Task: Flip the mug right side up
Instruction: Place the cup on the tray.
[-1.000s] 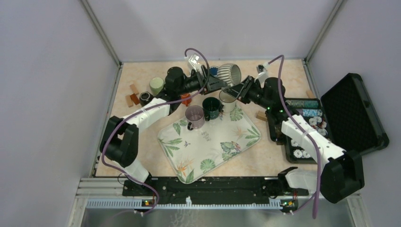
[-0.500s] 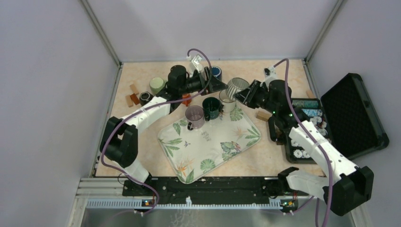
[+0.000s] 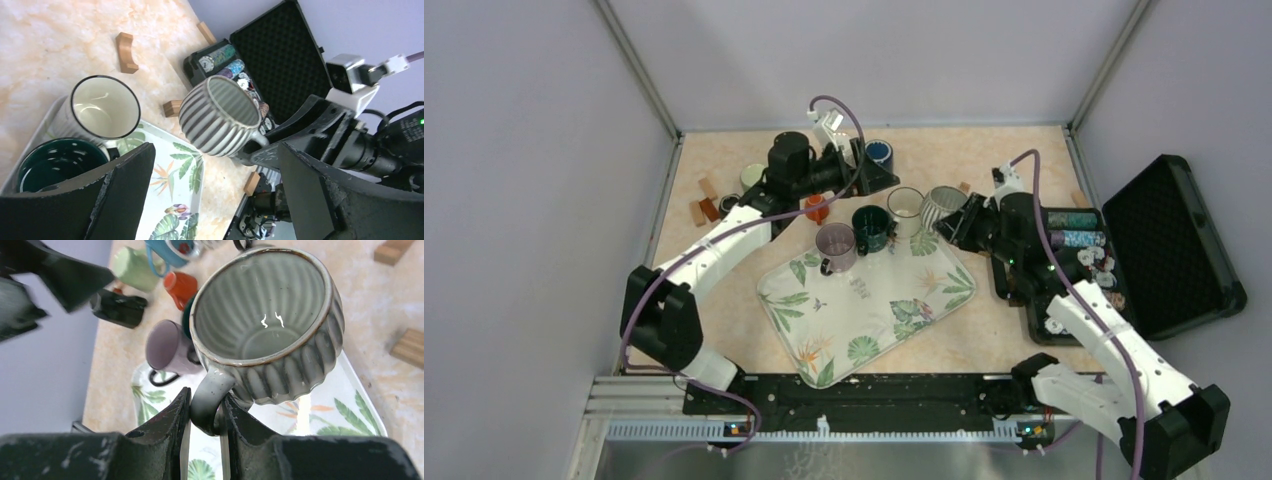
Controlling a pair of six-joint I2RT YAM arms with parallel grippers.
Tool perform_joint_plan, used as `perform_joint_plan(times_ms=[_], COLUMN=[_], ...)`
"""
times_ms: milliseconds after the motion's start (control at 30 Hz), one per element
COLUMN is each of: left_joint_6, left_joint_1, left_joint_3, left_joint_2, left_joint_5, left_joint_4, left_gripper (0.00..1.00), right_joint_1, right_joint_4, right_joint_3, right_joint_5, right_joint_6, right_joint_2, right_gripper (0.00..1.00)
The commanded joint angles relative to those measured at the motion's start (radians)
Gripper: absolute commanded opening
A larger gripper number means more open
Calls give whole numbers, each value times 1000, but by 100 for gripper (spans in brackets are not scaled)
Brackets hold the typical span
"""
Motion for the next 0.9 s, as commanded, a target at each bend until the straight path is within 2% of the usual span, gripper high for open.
perform_joint_plan(times_ms=[0, 167, 467, 867], left_joint_6=[97, 137, 170, 200], left_joint_1=[-3, -2, -1, 4], left_joint_3=[44, 22, -18, -61], left_joint_2=[-89, -135, -177, -218], left_joint_5=[-89, -140, -171, -205], left_joint_4=[-80, -120, -179, -213], left_gripper=[98, 98, 98, 98], right_joint_1=[26, 69, 144, 200], right_joint_4=[95, 170, 401, 609], right_joint_3=[-50, -142, -315, -452], right_joint_5=[29, 78, 143, 226], right_joint_6=[-29, -52, -85, -124], right_joint_2=[-34, -48, -22, 32], right_gripper=[0, 0, 0, 0])
